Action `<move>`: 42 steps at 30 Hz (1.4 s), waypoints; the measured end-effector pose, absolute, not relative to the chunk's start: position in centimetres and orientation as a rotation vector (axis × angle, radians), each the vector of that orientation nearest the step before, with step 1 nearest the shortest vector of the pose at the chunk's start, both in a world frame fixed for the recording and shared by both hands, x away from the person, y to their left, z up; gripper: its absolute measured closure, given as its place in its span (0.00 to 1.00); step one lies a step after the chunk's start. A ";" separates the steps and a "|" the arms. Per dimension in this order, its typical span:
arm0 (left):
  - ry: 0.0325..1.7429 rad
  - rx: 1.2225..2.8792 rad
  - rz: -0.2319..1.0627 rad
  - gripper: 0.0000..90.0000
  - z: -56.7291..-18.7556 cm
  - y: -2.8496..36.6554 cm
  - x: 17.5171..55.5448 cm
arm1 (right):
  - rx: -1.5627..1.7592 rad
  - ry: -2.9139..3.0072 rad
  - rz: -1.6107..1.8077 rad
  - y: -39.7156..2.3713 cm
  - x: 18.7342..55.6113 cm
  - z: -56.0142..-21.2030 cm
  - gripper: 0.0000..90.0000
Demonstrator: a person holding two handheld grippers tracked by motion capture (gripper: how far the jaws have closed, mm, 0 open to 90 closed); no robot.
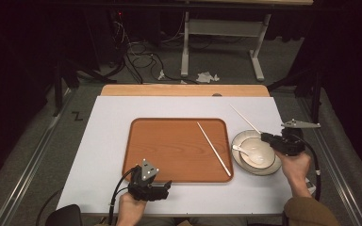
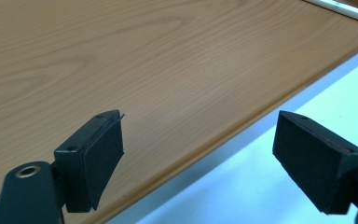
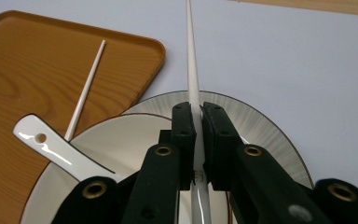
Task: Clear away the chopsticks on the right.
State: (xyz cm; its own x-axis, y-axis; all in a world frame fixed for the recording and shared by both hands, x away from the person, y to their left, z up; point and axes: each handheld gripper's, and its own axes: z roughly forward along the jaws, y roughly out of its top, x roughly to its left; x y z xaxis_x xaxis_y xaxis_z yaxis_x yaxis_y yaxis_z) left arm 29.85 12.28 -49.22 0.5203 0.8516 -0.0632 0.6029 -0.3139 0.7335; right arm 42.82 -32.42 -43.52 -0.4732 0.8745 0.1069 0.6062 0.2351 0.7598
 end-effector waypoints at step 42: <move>1.110 2.109 0.388 0.18 -49.1 9.5 32.9 | 1.076 2.427 0.903 -20.7 34.3 -44.6 0.94</move>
